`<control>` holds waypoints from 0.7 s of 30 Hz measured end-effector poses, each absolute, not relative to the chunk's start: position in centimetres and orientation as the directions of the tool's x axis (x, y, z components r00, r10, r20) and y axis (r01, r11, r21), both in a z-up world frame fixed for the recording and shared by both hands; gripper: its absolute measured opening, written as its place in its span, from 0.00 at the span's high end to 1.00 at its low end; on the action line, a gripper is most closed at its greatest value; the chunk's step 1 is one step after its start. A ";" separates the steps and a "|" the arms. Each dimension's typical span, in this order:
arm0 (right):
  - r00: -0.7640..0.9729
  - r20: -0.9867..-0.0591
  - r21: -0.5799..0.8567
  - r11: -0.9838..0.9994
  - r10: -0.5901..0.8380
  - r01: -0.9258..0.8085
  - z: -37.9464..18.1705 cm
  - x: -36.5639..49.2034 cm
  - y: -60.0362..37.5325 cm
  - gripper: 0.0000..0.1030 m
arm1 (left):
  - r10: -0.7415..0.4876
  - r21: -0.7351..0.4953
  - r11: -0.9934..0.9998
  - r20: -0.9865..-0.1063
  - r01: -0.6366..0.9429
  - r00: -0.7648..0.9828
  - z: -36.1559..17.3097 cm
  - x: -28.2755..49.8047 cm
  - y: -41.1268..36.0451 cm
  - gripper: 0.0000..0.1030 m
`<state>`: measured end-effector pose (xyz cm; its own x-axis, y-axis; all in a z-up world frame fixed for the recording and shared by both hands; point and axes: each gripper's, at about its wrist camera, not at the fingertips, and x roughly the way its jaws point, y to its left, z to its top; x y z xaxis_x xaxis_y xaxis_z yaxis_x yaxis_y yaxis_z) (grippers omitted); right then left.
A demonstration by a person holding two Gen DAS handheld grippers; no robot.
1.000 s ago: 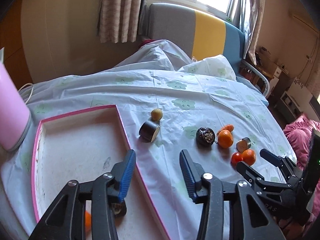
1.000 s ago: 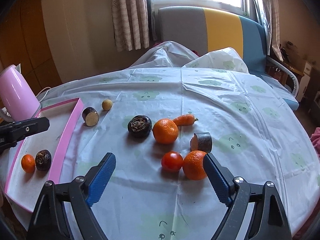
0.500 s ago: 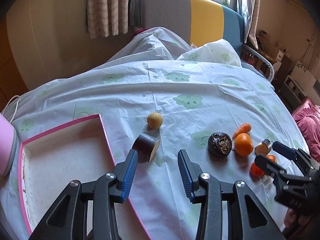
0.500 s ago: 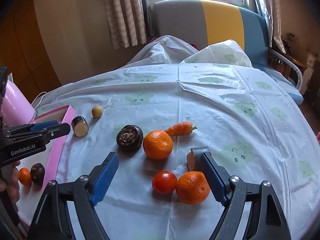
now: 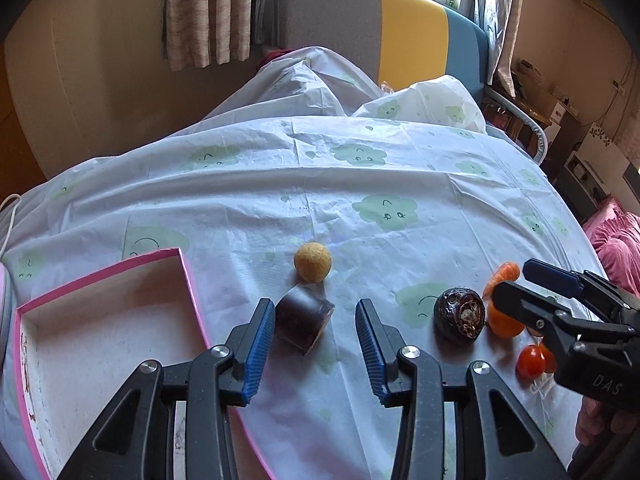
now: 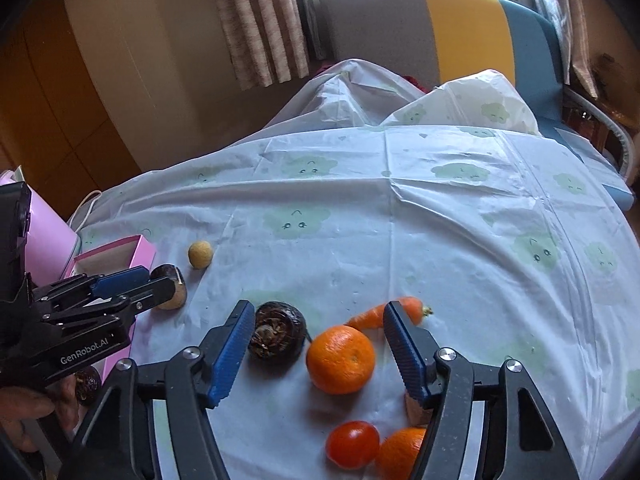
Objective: Organize fruits
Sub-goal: 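Grasp the dark eggplant slice with the left gripper while the right grasps the yellow ball fruit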
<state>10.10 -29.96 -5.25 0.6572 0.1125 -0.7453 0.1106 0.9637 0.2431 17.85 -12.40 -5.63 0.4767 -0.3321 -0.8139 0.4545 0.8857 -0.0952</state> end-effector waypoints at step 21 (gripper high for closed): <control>0.604 -0.761 0.285 0.958 0.236 -0.015 -6.4 16.3 -25.6 0.45 | -0.365 -0.135 0.873 -0.817 0.468 0.445 -7.5 18.7 -11.9 0.68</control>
<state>16.25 -25.56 -6.45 0.6042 0.2362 -0.7610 -0.0151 0.9583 0.2855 18.73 -11.91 -7.51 0.4453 -0.3654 -0.8174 0.4685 0.8731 -0.1351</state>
